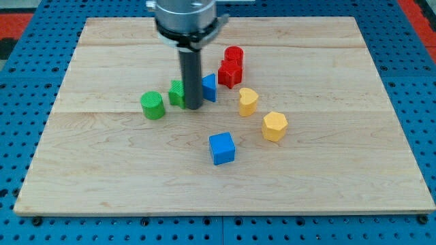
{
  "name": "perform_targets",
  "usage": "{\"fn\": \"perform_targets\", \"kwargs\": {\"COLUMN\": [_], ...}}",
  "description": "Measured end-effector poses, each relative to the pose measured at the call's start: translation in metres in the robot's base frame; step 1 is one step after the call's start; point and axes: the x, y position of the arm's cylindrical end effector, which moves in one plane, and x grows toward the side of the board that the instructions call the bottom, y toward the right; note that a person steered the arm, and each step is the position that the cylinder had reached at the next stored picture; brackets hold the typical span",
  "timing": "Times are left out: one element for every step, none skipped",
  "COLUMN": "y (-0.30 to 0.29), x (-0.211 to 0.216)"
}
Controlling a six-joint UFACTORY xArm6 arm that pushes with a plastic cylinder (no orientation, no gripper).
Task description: Push the green star to the red star and the red circle
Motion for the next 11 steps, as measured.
{"fn": "perform_targets", "kwargs": {"y": [-0.024,-0.04,-0.068,-0.051,-0.111,-0.134,-0.072,-0.045,-0.121,-0.123,-0.008], "x": [0.002,-0.014,-0.041,-0.064,-0.073,-0.091,-0.091,-0.091,-0.095,-0.102,-0.102]}}
